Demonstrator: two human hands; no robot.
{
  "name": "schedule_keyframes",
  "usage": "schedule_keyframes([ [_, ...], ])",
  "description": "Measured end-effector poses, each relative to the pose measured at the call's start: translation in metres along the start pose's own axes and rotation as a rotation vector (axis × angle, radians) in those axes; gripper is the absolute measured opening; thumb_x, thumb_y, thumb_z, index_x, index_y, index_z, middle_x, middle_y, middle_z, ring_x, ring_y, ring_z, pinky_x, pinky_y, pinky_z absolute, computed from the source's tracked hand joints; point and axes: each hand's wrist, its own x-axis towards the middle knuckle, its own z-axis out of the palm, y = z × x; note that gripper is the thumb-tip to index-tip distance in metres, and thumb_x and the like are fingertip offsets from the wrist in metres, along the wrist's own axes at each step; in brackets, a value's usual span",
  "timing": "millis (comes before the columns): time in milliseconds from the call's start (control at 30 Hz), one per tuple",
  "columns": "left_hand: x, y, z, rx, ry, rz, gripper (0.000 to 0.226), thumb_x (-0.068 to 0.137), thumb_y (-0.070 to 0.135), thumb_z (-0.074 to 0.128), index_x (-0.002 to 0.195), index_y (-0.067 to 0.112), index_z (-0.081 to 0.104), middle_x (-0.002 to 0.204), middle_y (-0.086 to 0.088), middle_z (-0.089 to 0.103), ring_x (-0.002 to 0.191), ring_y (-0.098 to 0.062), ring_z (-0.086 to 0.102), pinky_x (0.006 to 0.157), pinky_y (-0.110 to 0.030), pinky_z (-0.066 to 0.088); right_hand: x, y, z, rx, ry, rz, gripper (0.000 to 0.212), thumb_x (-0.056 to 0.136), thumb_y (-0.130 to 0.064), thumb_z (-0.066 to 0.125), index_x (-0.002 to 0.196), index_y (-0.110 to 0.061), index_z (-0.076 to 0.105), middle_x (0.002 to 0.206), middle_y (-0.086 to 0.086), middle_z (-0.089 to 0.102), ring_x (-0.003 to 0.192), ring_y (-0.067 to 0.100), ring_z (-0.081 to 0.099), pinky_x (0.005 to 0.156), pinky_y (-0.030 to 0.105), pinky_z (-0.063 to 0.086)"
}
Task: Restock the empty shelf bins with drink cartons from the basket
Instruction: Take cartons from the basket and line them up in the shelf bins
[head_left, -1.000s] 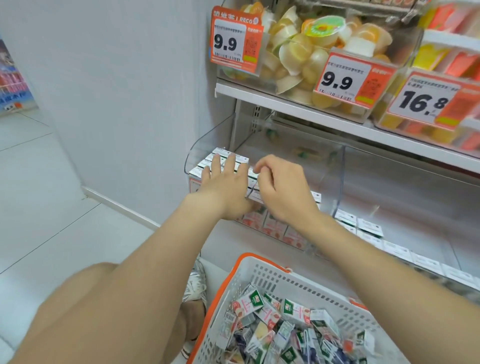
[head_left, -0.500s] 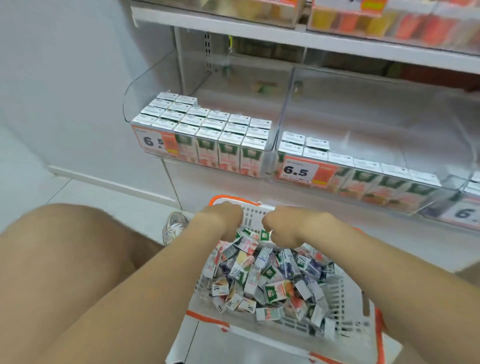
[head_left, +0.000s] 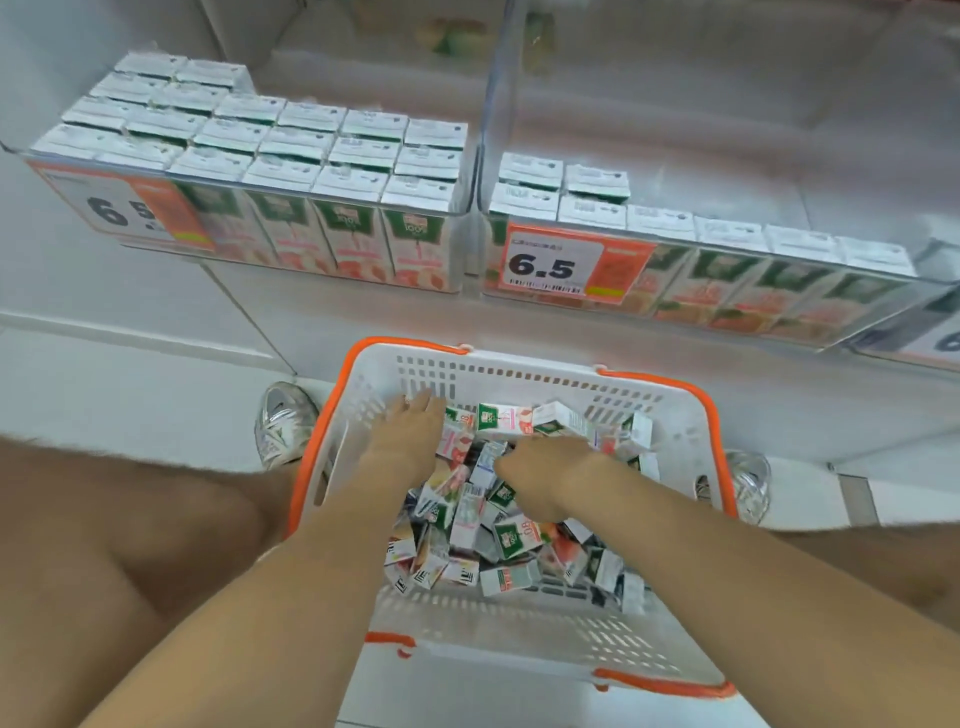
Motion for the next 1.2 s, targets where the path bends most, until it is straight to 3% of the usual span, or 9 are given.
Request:
schedule_keyframes([
  [133,0.013,0.008,0.005,0.170,-0.059,0.002,0.072,0.090,0.007,0.066,0.153,0.021,0.033,0.152,-0.002,0.039,0.144,-0.040,0.025,0.111,-0.063,0.036,0.005,-0.003,0.006,-0.012,-0.017,-0.006,0.012,0.099,-0.006,0.050,0.106,-0.011,0.058,0.090,0.004,0.052,0.066,0.019,0.050,0.049,0.031,0.037],
  [300,0.019,0.009,0.003,0.295,-0.032,-0.012,0.061,0.090,0.002,0.064,0.147,0.015,0.045,0.155,-0.009,0.025,0.146,-0.044,0.021,0.111,-0.057,0.043,0.005,-0.004,0.005,0.005,-0.026,-0.005,0.016,0.098,-0.005,0.050,0.107,-0.009,0.062,0.086,0.003,0.052,0.066,0.018,0.051,0.050,0.031,0.038],
  [667,-0.006,-0.006,0.012,0.135,0.220,0.014,0.043,0.093,0.038,0.067,0.125,0.016,0.049,0.123,-0.003,0.065,0.124,-0.025,0.053,0.081,-0.039,0.054,-0.020,0.010,-0.005,0.017,0.026,0.044,0.016,0.094,-0.002,0.051,0.101,-0.011,0.062,0.092,0.004,0.058,0.070,0.020,0.056,0.053,0.033,0.042],
  [833,-0.031,-0.019,-0.012,-0.031,0.218,-0.073,0.038,0.092,0.044,0.065,0.114,0.018,0.051,0.100,-0.002,0.066,0.089,-0.023,0.064,0.073,-0.035,0.055,-0.045,0.009,-0.024,0.010,0.164,0.079,0.010,0.094,-0.003,0.052,0.093,-0.011,0.059,0.083,0.004,0.050,0.065,0.020,0.052,0.050,0.031,0.037],
  [900,-0.041,-0.023,-0.035,-0.161,0.099,-0.032,0.040,0.089,0.044,0.071,0.114,0.018,0.055,0.098,-0.002,0.064,0.088,-0.023,0.062,0.076,-0.036,0.054,-0.051,0.009,-0.032,0.113,0.258,0.079,0.009,0.098,-0.010,0.051,0.106,-0.010,0.056,0.096,0.008,0.056,0.077,0.025,0.059,0.058,0.036,0.048],
  [967,-0.054,-0.023,-0.064,-0.317,-0.023,0.053,0.041,0.085,0.042,0.078,0.114,0.020,0.060,0.109,-0.001,0.065,0.097,-0.022,0.064,0.082,-0.038,0.056,-0.057,0.010,-0.043,0.273,0.307,0.018,0.049,0.100,-0.027,0.056,0.142,-0.005,0.044,0.137,0.018,0.053,0.118,0.034,0.059,0.090,0.047,0.055],
  [1033,-0.073,-0.016,-0.094,-0.422,-0.128,0.140,0.042,0.079,0.045,0.081,0.112,0.025,0.064,0.115,0.003,0.064,0.103,-0.018,0.066,0.089,-0.042,0.059,-0.071,0.006,-0.058,0.443,0.281,-0.069,0.091,0.096,-0.040,0.066,0.164,-0.009,0.014,0.166,0.013,0.026,0.149,0.032,0.034,0.116,0.045,0.041],
  [1100,-0.095,-0.007,-0.123,-0.458,-0.187,0.241,0.040,0.077,0.047,0.081,0.111,0.030,0.067,0.112,0.009,0.066,0.098,-0.011,0.068,0.090,-0.041,0.060,-0.087,0.000,-0.072,0.590,0.242,-0.136,0.102,0.092,-0.046,0.075,0.166,-0.017,0.011,0.168,0.006,0.027,0.148,0.023,0.038,0.116,0.038,0.041],
  [1200,-0.125,-0.001,-0.161,-0.482,-0.199,0.338,0.029,0.083,0.044,0.081,0.109,0.036,0.071,0.112,0.017,0.071,0.095,-0.005,0.069,0.088,-0.040,0.060,-0.112,-0.005,-0.088,0.620,0.280,-0.172,0.079,0.088,-0.055,0.078,0.153,-0.022,0.047,0.147,0.001,0.058,0.130,0.020,0.059,0.107,0.039,0.050],
])
